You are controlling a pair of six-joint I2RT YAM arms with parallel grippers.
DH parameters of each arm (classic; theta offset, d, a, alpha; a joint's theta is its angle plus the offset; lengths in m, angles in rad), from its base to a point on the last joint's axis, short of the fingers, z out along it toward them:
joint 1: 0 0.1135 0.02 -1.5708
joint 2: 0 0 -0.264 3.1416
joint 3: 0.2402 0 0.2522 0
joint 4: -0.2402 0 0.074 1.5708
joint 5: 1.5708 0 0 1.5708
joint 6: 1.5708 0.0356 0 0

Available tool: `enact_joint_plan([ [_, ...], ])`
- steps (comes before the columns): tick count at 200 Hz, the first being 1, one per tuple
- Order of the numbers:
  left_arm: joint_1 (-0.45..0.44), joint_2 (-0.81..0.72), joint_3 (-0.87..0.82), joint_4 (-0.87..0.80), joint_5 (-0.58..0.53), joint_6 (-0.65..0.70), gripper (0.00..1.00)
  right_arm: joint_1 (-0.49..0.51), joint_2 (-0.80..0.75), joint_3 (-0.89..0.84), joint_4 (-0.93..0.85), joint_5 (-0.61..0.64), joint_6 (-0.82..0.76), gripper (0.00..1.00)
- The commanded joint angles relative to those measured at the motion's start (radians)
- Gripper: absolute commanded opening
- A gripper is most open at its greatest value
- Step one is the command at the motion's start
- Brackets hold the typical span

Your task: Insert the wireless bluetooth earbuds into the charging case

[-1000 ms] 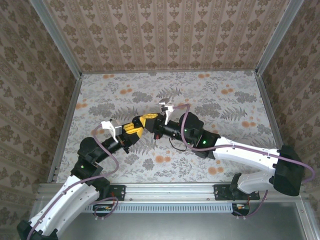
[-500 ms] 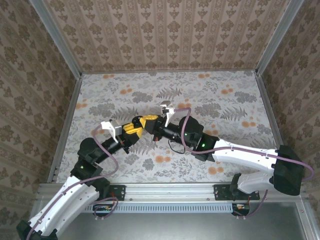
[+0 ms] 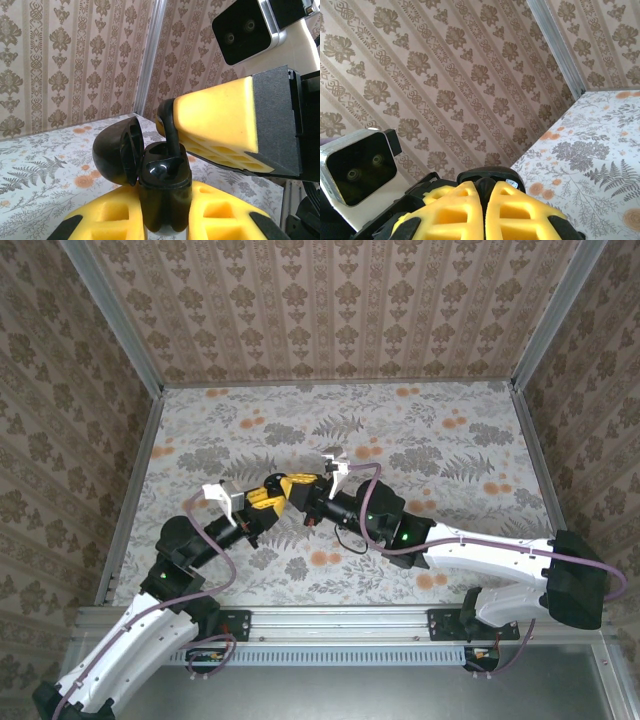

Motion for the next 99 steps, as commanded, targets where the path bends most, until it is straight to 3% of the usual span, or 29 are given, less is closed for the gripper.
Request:
enact_joint_plan([
  [1, 0.01, -0.018, 0.019, 0.084, -0.092, -0.03, 0.0, 0.021, 0.002, -0.035, -0.059, 0.028, 0.035, 0.07],
  [99, 0.01, -0.021, 0.021, 0.094, -0.088, -0.021, 0.0, 0.033, 0.033, -0.029, -0.042, -0.044, 0.009, 0.12],
])
